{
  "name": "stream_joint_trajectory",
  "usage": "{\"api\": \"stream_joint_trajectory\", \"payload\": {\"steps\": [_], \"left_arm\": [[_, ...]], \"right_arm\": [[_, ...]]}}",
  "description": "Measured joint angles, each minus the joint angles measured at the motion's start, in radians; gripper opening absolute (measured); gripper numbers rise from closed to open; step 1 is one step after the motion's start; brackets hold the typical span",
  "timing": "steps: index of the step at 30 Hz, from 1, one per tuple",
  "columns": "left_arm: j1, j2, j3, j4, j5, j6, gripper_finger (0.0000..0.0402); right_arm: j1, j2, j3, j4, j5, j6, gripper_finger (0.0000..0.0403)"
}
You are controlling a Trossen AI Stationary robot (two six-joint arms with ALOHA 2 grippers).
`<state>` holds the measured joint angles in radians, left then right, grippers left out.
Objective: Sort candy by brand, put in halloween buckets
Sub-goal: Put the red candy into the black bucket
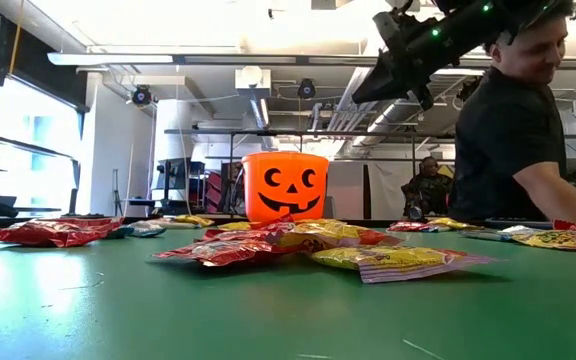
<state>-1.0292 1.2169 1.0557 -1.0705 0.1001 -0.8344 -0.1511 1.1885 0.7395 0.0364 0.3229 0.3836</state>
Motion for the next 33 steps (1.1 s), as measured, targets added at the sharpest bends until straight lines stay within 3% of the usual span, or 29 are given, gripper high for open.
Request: {"api": "stream_joint_trajectory", "payload": {"steps": [7, 15, 27, 33], "left_arm": [[-0.018, 0.027, 0.0, -0.017, 0.002, -0.123, 0.0001], [-0.018, 0.027, 0.0, -0.017, -0.001, -0.116, 0.0005], [0.03, 0.023, 0.003, -0.029, -0.022, -0.078, 0.0056], [0.087, -0.042, 0.09, -0.044, -0.08, -0.058, 0.0027]], "right_arm": [[0.0, 0.0, 0.0, 0.0, 0.0, -0.013, 0.0007], [-0.001, 0.0, 0.0, 0.0, 0.0, -0.026, 0.0007], [-0.001, 0.0, 0.0, 0.0, 0.0, -0.026, 0.0007], [-0.001, 0.0, 0.0, 0.001, 0.0, -0.026, 0.0007]]}}
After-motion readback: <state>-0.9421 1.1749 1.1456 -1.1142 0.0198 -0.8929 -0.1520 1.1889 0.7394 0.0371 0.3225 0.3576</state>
